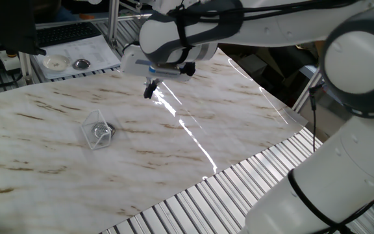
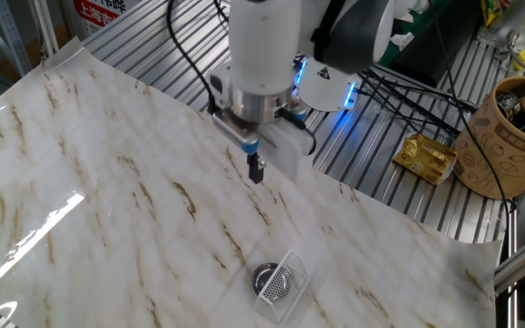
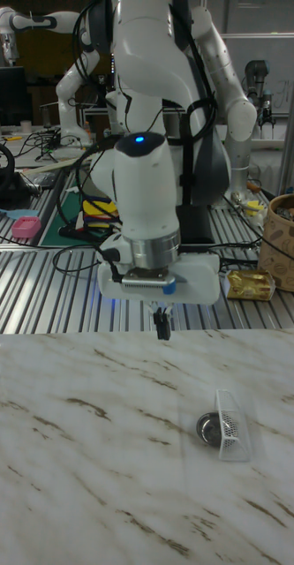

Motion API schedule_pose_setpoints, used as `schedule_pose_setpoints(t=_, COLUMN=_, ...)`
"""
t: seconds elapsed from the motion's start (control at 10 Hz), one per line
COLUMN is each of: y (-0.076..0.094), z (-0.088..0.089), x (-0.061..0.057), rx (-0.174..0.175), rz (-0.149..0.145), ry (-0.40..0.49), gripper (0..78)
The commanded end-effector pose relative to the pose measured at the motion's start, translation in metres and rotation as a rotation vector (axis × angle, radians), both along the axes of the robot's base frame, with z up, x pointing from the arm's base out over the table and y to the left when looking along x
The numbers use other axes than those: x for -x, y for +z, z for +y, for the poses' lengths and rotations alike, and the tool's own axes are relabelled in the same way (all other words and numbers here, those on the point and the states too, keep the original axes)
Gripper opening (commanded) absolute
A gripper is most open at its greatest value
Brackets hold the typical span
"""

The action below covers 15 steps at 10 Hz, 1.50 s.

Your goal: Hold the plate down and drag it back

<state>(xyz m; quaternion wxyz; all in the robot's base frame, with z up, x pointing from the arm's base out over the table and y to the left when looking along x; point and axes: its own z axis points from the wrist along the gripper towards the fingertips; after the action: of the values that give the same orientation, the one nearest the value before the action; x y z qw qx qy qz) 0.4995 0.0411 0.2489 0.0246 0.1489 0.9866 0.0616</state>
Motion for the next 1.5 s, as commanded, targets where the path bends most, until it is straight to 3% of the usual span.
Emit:
schedule_pose_setpoints(t=0.1, y=-0.016, z=-0.002, x=-0.01, rx=-0.008, rz=-0.013, ry=-0.013, gripper=0.0)
schedule_pose_setpoints(t=0.7, y=-0.016, z=-0.001, x=-0.011, rx=0.007, rz=-0.024, ry=-0.055, gripper=0.0)
schedule_pose_setpoints(t=0.8, y=-0.016, z=-0.001, x=-0.011, rx=0.008, rz=-0.014, ry=-0.06, gripper=0.0)
schedule_pose_setpoints(t=0.9, y=-0.016, z=-0.001, x=-0.011, rx=-0.009, rz=0.0, ry=-0.059, gripper=0.0)
schedule_pose_setpoints(t=1.1, y=-0.016, z=-0.001, x=-0.011, rx=-0.021, rz=0.001, ry=-0.061, gripper=0.0)
schedule_pose_setpoints(t=1.2, y=-0.016, z=-0.001, x=-0.011, rx=-0.042, rz=0.013, ry=-0.055, gripper=0.0)
schedule_pose_setpoints(t=1.3, y=-0.016, z=-0.001, x=-0.012, rx=-0.088, rz=0.02, ry=-0.067, gripper=0.0)
schedule_pose_setpoints(t=1.5, y=-0.03, z=0.01, x=-0.016, rx=-0.09, rz=0.024, ry=-0.088, gripper=0.0)
